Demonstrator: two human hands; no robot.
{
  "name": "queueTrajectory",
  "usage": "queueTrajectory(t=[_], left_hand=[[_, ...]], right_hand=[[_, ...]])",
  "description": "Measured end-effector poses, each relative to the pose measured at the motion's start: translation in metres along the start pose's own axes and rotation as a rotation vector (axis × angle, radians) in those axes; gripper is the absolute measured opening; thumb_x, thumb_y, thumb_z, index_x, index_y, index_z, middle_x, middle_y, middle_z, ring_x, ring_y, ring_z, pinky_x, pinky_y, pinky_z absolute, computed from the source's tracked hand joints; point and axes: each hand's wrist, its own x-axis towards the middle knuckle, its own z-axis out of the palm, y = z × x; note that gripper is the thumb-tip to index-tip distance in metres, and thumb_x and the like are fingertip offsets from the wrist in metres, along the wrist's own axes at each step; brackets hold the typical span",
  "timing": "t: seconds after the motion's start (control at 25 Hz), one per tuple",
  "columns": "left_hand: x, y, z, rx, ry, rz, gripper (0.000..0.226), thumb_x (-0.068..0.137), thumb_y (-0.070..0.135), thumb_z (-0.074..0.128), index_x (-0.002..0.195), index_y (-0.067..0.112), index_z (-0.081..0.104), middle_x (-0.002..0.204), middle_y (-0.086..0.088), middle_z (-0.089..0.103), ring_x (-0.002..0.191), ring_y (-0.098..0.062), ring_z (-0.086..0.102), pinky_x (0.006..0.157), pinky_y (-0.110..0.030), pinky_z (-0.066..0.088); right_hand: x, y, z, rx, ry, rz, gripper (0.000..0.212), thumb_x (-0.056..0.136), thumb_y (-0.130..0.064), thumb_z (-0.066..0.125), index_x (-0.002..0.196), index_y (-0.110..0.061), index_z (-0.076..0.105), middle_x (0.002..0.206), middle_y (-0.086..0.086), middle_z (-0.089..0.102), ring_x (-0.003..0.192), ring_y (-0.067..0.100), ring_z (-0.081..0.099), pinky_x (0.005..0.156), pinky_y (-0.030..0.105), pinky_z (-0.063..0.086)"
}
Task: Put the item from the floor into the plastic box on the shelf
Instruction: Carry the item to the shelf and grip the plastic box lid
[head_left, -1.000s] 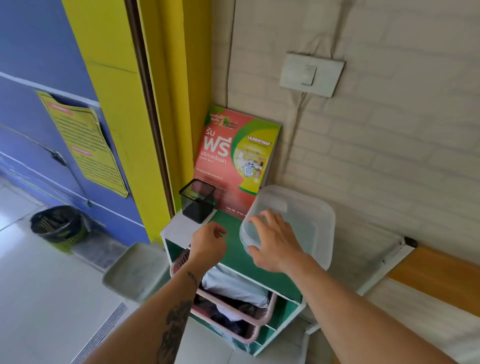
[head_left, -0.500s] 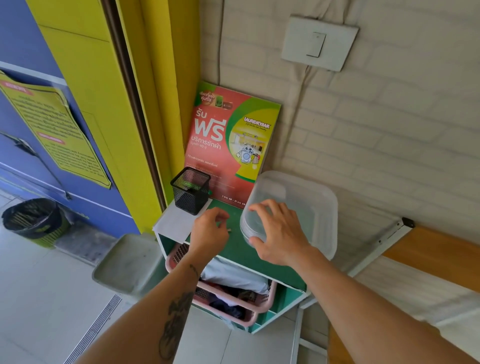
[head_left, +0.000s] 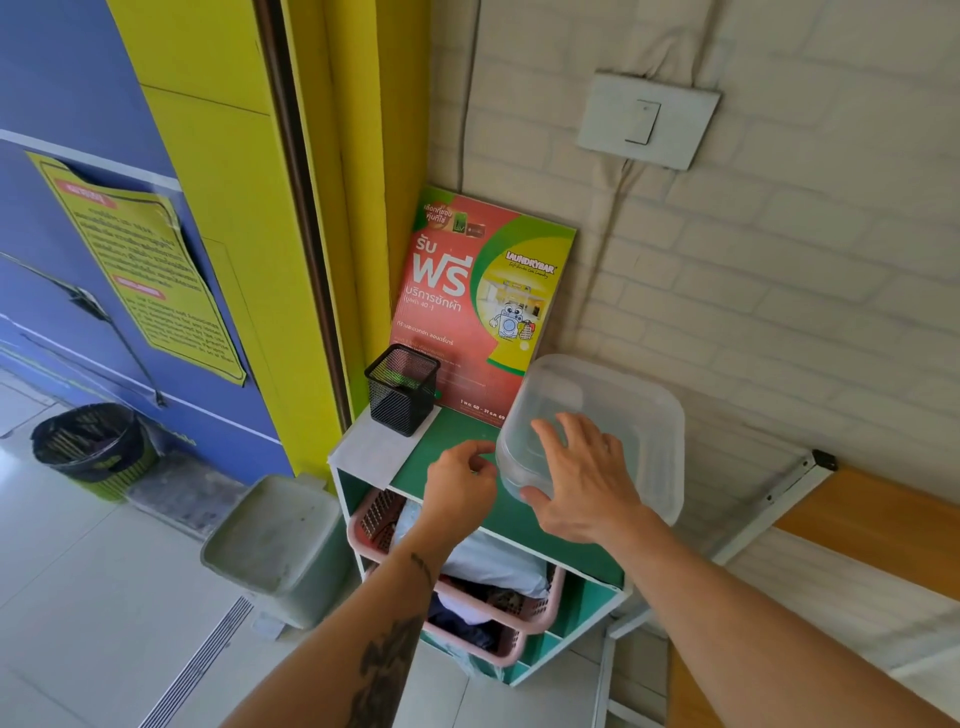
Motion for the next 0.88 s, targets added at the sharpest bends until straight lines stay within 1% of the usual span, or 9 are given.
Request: queueTrajectory(t=[0.2, 0.28, 0.36, 0.4, 0.44, 0.52, 0.68, 0.8, 0.88], left_hand=[[0.006, 0.004, -0.001, -0.058, -0.071, -0.073, 0.028, 0.083, 0.013, 0.059, 0.106, 0.027, 0.066, 0.082, 0.002, 0.072, 0.066, -0.009, 0.062, 0.043, -0.010, 0.039], [0.007, 0.005, -0.001, -0.084, -0.075, -0.091, 0.027, 0.081, 0.014, 0.061, 0.104, 0.029, 0.065, 0.083, 0.004, 0.072, 0.066, -0.008, 0.063, 0.044, -0.012, 0.042], [0.010, 0.006, 0.001, -0.162, -0.086, -0.132, 0.026, 0.079, 0.010, 0.063, 0.100, 0.026, 0.065, 0.087, 0.002, 0.073, 0.071, -0.015, 0.068, 0.053, -0.025, 0.054], [0.011, 0.006, 0.002, -0.211, -0.092, -0.160, 0.026, 0.078, 0.007, 0.063, 0.098, 0.023, 0.065, 0.089, 0.000, 0.074, 0.075, -0.020, 0.070, 0.062, -0.033, 0.060], [0.013, 0.005, 0.002, -0.253, -0.100, -0.185, 0.026, 0.077, 0.004, 0.062, 0.096, 0.020, 0.064, 0.091, -0.003, 0.074, 0.080, -0.025, 0.071, 0.069, -0.040, 0.062], [0.016, 0.004, 0.003, -0.307, -0.123, -0.211, 0.026, 0.075, 0.000, 0.061, 0.095, 0.018, 0.064, 0.093, -0.006, 0.074, 0.085, -0.027, 0.072, 0.074, -0.045, 0.062], [0.016, 0.001, 0.004, -0.389, -0.140, -0.219, 0.026, 0.075, 0.000, 0.064, 0.094, 0.018, 0.064, 0.093, -0.006, 0.073, 0.083, -0.022, 0.072, 0.068, -0.035, 0.062], [0.017, 0.002, 0.004, -0.417, -0.134, -0.221, 0.026, 0.073, -0.002, 0.064, 0.092, 0.016, 0.065, 0.089, -0.005, 0.073, 0.077, -0.018, 0.071, 0.061, -0.028, 0.060], [0.017, 0.002, 0.003, -0.440, -0.130, -0.227, 0.026, 0.075, -0.003, 0.063, 0.093, 0.014, 0.064, 0.090, -0.006, 0.073, 0.076, -0.017, 0.071, 0.059, -0.025, 0.058]], right_hand=[[0.006, -0.005, -0.006, -0.047, -0.033, -0.015, 0.073, 0.081, -0.057, 0.050, 0.138, -0.014, 0.032, 0.134, 0.015, 0.042, 0.128, 0.041, 0.038, 0.097, 0.056, 0.040], [0.008, -0.005, -0.009, -0.078, -0.028, -0.047, 0.067, 0.078, -0.056, 0.050, 0.128, -0.012, 0.039, 0.125, 0.015, 0.049, 0.119, 0.040, 0.046, 0.088, 0.052, 0.046], [0.009, -0.003, -0.011, -0.119, -0.010, -0.091, 0.061, 0.077, -0.056, 0.052, 0.118, -0.011, 0.045, 0.113, 0.015, 0.054, 0.104, 0.037, 0.052, 0.073, 0.045, 0.047], [0.010, -0.003, -0.012, -0.140, -0.003, -0.115, 0.058, 0.076, -0.056, 0.052, 0.113, -0.011, 0.047, 0.109, 0.015, 0.055, 0.098, 0.035, 0.054, 0.068, 0.042, 0.045], [0.010, -0.003, -0.013, -0.154, -0.001, -0.135, 0.057, 0.076, -0.055, 0.053, 0.110, -0.011, 0.048, 0.105, 0.015, 0.056, 0.094, 0.034, 0.055, 0.064, 0.040, 0.042], [0.011, -0.002, -0.013, -0.175, 0.001, -0.162, 0.056, 0.076, -0.055, 0.052, 0.109, -0.010, 0.049, 0.101, 0.015, 0.058, 0.089, 0.034, 0.056, 0.061, 0.038, 0.040], [0.013, -0.002, -0.014, -0.263, -0.012, -0.207, 0.069, 0.078, -0.056, 0.047, 0.123, -0.003, 0.050, 0.101, 0.019, 0.062, 0.086, 0.034, 0.059, 0.059, 0.036, 0.037], [0.015, -0.001, -0.018, -0.288, -0.025, -0.242, 0.069, 0.080, -0.055, 0.045, 0.124, -0.001, 0.050, 0.100, 0.019, 0.064, 0.083, 0.033, 0.060, 0.058, 0.035, 0.037], [0.018, 0.002, -0.024, -0.248, 0.002, -0.251, 0.066, 0.081, -0.054, 0.043, 0.122, -0.002, 0.051, 0.100, 0.017, 0.064, 0.083, 0.033, 0.062, 0.061, 0.036, 0.043]])
